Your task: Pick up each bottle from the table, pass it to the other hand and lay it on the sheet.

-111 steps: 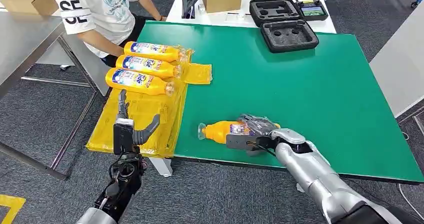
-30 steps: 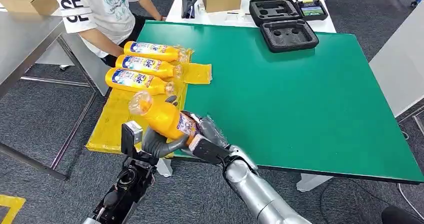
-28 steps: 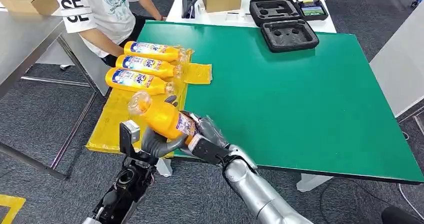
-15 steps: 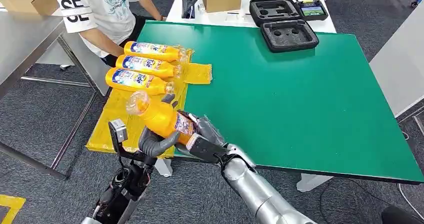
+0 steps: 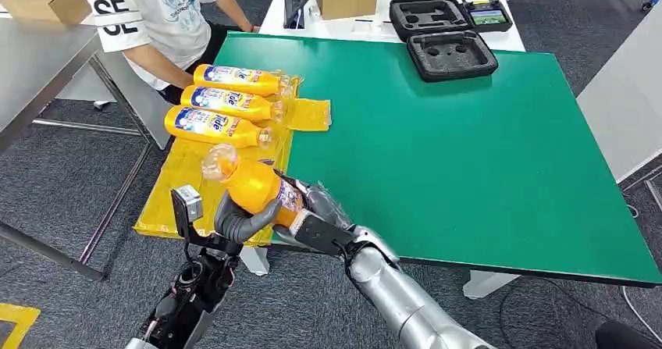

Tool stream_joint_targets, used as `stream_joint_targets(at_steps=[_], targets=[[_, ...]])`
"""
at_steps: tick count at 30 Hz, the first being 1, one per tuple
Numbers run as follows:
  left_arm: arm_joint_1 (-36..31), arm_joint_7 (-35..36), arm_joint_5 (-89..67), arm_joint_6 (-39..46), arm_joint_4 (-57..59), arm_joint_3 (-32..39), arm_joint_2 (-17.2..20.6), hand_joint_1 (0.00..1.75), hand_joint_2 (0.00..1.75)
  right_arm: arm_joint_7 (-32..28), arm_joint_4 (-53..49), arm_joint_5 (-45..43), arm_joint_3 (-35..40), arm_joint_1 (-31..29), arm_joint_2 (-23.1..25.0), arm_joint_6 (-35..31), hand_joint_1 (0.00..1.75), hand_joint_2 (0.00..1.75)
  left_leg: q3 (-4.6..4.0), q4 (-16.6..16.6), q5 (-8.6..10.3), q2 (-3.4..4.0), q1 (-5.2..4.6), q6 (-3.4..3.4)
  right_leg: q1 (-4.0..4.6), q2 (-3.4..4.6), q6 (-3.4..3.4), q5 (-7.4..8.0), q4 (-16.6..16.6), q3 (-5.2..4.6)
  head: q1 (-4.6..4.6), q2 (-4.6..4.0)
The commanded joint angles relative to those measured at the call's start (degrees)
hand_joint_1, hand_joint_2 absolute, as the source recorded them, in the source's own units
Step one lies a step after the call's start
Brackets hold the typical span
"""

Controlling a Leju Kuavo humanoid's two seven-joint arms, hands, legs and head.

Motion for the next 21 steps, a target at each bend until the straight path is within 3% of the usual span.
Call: stream_joint_targets(at_steps=[1, 2, 16, 20, 21], targets=[[-1.90, 0.04, -0.60, 0.44, 2.68, -0.81, 1.28, 1.75, 1.75, 0.86, 3.13, -0.34, 0.78, -1.93, -0.50, -2.15, 0.00, 1.75, 0.04, -0.01, 0.01, -0.01, 0.02, -0.04, 0.03, 0.00, -0.05, 0.01, -0.02, 0.05, 0.02, 0.00], [-1.78, -0.02, -0.73, 0.85, 2.38, -0.56, 1.28, 1.75, 1.75, 0.92, 2.73, -0.61, 0.44, -1.76, -0.39, -2.80, 0.00, 0.00, 0.05, 0.01, 0.00, 0.00, 0.06, -0.07, 0.07, 0.01, -0.09, 0.02, -0.03, 0.07, 0.00, 0.00], [-2.28, 0.47, -4.76, 9.96, 2.12, 3.30, 1.50, 1.75, 1.75, 0.25, -9.35, -5.43, -3.59, 1.18, -2.08, -7.65, 0.00, 0.00, -0.02, 0.01, 0.02, 0.00, 0.04, -0.05, 0.04, 0.01, -0.07, 0.03, 0.00, -0.01, 0.02, 0.00], [-4.07, -0.84, -13.09, 22.95, 1.75, 6.10, 1.75, 1.75, 1.75, -2.01, -14.58, -9.34, -6.09, 3.47, -1.99, -10.56, 0.00, 0.00, -0.03, 0.02, 0.03, -0.09, 0.05, -0.06, 0.06, -0.08, -0.07, 0.00, 0.00, -0.02, -0.02, 0.00], [-4.50, -0.86, -13.00, 22.86, 1.61, 6.40, 2.13, 1.75, 1.75, -2.01, -14.83, -9.33, -6.00, 3.48, -2.03, -10.51, 0.00, 0.00, -0.06, 0.06, 0.03, -0.15, 0.06, -0.07, 0.06, -0.14, -0.09, -0.02, 0.04, -0.03, 0.02, 0.00]])
